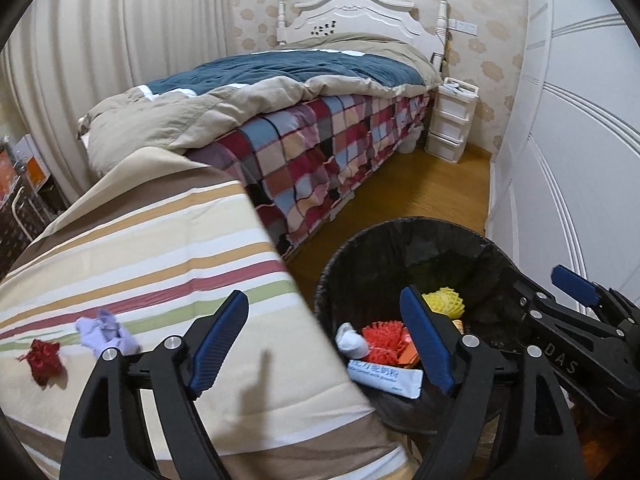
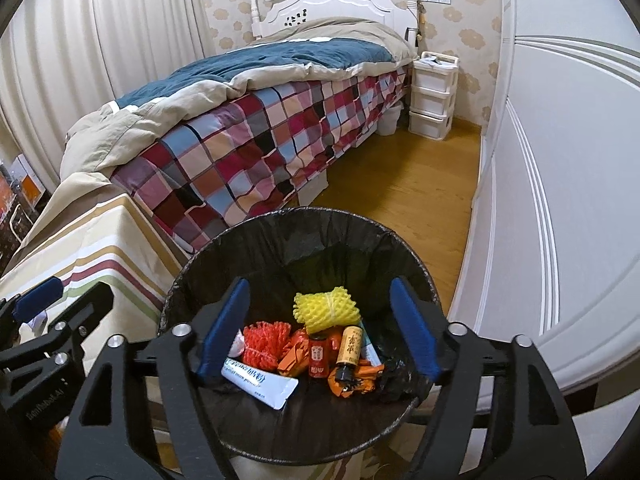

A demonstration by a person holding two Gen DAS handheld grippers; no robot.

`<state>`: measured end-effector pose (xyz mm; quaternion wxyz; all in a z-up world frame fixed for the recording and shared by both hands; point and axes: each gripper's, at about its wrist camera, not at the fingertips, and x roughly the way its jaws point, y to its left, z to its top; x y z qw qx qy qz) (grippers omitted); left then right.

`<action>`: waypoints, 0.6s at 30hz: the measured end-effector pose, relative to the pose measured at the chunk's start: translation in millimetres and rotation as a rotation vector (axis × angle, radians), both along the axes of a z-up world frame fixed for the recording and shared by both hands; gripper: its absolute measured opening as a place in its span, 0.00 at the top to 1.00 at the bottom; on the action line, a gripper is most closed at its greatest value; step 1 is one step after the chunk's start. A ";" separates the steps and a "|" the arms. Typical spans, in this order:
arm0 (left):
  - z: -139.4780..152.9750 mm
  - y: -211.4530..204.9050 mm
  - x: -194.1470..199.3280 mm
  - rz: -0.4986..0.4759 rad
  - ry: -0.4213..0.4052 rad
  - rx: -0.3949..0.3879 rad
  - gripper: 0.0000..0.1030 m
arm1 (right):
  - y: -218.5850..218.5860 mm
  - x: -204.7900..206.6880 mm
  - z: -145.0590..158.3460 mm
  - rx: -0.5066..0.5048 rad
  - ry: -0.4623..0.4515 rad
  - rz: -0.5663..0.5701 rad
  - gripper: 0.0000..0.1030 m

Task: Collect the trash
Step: 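Move both open tools back to the red and lilac cloths on the bed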

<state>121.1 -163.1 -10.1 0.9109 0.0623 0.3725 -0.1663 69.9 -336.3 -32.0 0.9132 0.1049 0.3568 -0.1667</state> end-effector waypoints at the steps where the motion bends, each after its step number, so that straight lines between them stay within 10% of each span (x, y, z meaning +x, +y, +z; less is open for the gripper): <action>1: 0.3 4.5 -0.4 0.009 -0.001 -0.001 0.23 | 2.2 -0.8 0.3 0.001 0.002 0.002 0.27; 18: -0.9 87.7 -10.1 0.165 0.005 0.008 0.21 | 71.3 3.7 -2.6 0.014 0.036 0.127 0.23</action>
